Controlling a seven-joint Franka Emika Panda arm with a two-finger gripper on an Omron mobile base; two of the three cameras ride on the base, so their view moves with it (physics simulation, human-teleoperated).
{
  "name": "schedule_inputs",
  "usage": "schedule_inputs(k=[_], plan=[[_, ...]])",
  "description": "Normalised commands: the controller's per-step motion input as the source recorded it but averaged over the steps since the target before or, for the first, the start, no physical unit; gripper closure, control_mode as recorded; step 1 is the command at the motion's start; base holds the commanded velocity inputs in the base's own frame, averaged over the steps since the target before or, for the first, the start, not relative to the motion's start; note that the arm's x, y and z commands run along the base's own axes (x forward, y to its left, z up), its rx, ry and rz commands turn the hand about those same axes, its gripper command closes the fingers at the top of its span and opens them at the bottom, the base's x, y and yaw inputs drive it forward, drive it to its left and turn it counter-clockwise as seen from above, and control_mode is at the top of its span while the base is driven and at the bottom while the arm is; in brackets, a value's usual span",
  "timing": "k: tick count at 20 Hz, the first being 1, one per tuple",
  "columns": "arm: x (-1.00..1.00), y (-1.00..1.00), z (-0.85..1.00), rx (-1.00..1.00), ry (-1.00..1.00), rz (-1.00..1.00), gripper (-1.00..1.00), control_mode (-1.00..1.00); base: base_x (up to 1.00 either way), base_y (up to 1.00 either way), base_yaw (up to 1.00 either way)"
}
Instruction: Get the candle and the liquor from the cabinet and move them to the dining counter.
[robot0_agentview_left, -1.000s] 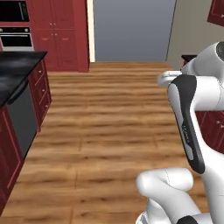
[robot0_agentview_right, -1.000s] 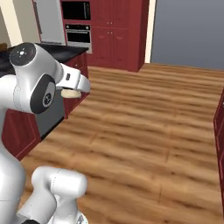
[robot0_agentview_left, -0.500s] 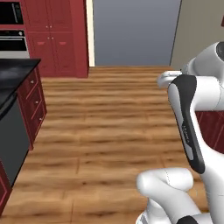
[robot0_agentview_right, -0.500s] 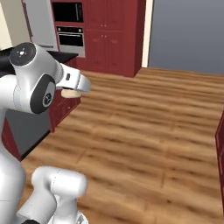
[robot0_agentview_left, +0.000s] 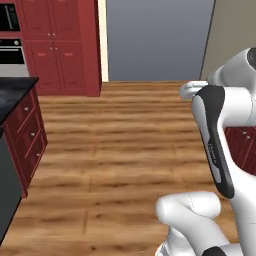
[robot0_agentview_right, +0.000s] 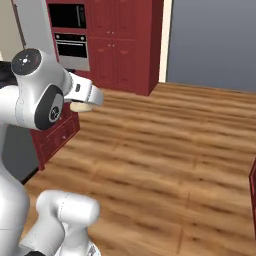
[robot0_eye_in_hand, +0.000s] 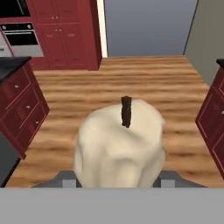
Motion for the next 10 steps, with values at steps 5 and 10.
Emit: schedule_inputs(k=[5, 10], plan=[[0.0, 0.0, 0.0, 0.0, 0.0, 0.0, 1.0, 1.0, 1.0, 0.0, 0.01], [0.0, 0.0, 0.0, 0.0, 0.0, 0.0, 1.0, 1.0, 1.0, 0.0, 0.01]])
